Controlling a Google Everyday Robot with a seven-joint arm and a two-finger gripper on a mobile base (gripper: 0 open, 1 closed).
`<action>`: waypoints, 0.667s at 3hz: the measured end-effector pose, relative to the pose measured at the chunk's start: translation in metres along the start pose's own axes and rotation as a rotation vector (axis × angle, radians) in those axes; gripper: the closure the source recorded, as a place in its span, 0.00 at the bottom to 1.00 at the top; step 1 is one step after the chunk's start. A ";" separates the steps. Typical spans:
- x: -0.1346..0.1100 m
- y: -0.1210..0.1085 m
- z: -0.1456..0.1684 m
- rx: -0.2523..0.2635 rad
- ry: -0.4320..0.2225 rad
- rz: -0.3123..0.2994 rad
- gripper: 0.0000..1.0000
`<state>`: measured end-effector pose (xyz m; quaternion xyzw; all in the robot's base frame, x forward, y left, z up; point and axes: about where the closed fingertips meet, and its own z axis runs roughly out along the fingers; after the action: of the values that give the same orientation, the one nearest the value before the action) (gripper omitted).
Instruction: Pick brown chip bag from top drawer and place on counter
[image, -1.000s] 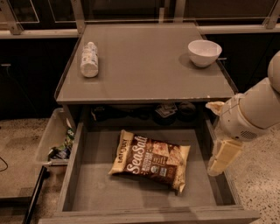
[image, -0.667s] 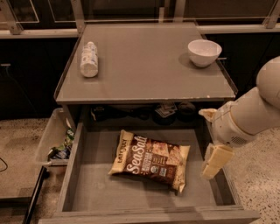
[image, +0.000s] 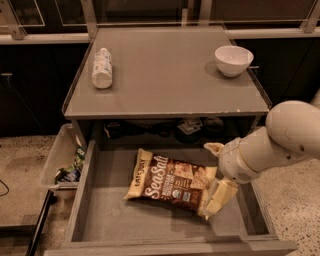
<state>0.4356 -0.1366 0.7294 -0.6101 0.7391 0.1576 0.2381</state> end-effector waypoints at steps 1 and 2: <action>-0.004 0.000 0.030 0.010 -0.073 -0.033 0.00; -0.004 -0.005 0.058 0.025 -0.135 -0.057 0.00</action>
Offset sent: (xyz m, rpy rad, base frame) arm 0.0272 0.0468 -0.0729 0.1873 -0.1234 0.0534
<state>0.4502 -0.1037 0.6838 -0.6158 0.7057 0.1825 0.2991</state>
